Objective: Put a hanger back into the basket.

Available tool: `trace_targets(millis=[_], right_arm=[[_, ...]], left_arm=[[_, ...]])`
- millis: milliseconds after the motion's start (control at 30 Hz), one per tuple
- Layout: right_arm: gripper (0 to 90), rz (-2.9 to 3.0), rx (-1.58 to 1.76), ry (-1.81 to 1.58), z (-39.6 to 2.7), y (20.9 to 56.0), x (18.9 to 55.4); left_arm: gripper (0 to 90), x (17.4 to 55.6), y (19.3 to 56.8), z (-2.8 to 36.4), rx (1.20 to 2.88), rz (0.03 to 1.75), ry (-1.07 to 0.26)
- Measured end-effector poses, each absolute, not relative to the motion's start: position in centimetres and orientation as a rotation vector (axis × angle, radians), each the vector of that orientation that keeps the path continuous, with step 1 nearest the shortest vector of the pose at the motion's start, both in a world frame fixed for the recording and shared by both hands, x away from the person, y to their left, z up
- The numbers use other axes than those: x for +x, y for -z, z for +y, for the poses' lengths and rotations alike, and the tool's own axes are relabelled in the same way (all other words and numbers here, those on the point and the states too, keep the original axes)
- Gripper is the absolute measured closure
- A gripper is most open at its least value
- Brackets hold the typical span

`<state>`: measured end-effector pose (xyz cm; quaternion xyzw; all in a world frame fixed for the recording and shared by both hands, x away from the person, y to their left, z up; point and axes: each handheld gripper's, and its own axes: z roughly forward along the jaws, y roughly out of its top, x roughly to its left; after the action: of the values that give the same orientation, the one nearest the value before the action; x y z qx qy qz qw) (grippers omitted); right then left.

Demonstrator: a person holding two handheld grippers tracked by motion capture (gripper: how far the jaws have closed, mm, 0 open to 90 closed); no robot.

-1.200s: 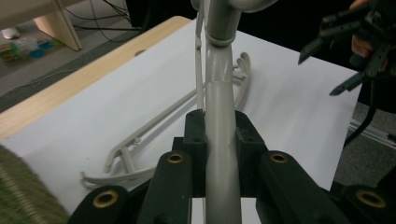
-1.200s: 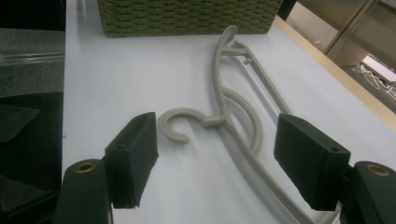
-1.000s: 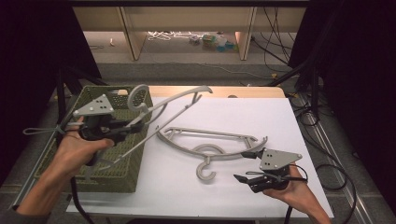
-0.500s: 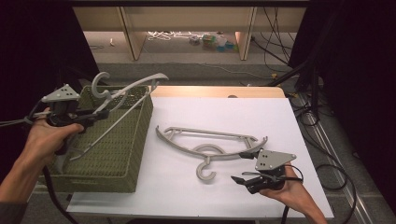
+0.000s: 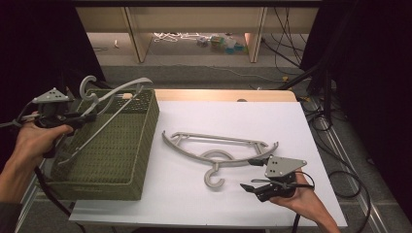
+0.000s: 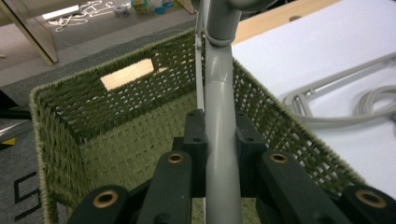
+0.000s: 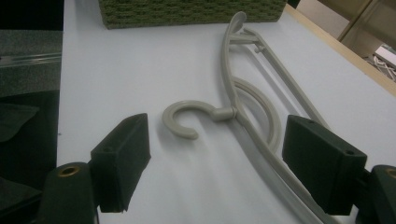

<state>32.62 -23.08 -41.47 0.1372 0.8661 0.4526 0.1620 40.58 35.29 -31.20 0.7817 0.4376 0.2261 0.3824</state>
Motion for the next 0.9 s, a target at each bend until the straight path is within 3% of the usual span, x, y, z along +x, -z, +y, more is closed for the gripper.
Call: trace_targets(millis=[900], right_arm=[[24.2, 2.488, 0.39, -1.283, -23.2, 41.7, 32.7]], left_arm=[[79.0, 41.7, 33.8, 35.4, 2.144, 1.116, -0.572]])
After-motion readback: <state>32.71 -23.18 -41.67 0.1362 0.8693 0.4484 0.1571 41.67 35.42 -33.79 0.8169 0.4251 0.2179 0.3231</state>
